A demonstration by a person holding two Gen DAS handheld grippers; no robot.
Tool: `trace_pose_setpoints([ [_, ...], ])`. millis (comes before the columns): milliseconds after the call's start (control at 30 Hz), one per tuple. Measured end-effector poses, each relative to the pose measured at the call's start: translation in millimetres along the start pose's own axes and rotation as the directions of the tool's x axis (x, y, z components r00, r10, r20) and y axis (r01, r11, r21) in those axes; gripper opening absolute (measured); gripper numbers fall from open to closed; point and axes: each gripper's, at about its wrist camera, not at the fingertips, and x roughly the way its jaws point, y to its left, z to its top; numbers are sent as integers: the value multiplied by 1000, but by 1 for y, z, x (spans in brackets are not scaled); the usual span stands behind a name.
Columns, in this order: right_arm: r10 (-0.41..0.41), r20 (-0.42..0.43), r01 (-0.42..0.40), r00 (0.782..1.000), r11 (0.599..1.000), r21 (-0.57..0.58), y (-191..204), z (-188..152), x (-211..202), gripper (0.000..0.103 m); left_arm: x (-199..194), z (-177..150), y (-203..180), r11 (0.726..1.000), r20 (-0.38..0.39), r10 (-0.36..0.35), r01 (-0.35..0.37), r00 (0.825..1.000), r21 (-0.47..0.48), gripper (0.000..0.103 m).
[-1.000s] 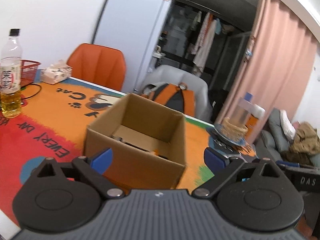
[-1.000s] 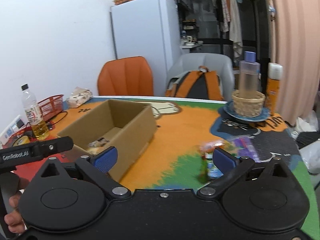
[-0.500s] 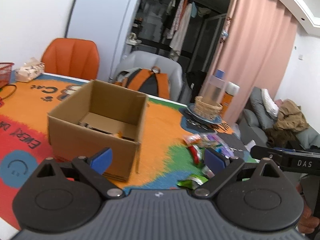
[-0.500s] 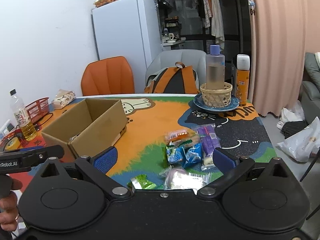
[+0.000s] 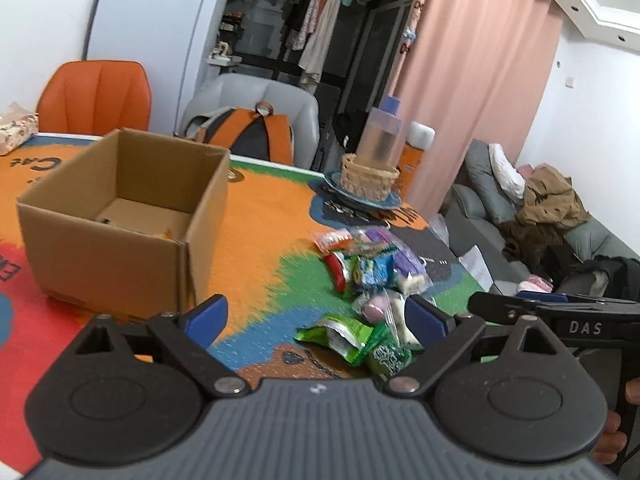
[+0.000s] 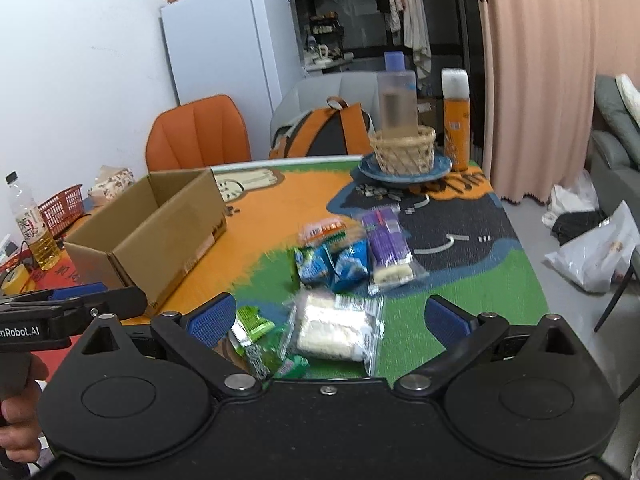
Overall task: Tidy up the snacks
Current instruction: 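Return both grippers from the box to the snack pile, then grasp the white bread pack with the right gripper while the left grasps a green candy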
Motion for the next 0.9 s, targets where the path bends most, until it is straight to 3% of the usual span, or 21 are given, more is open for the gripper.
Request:
trace_pose_setpoints([
  [300, 28, -80, -23, 996, 998, 57, -9, -13, 25, 98, 30, -10, -4, 999, -85, -43, 45, 995, 13, 72],
  [533, 28, -141, -19, 990, 997, 69, -13, -14, 43, 95, 55, -13, -5, 998, -167, -53, 60, 984, 34, 71],
  [700, 34, -158, -22, 987, 997, 76, -14, -14, 54, 91, 70, -10, -3, 997, -186, -58, 67, 981, 45, 71],
  [900, 38, -202, -22, 979, 996, 82, -14, -16, 71, 74, 88, -9, 0, 995, -212, -67, 81, 975, 57, 69],
])
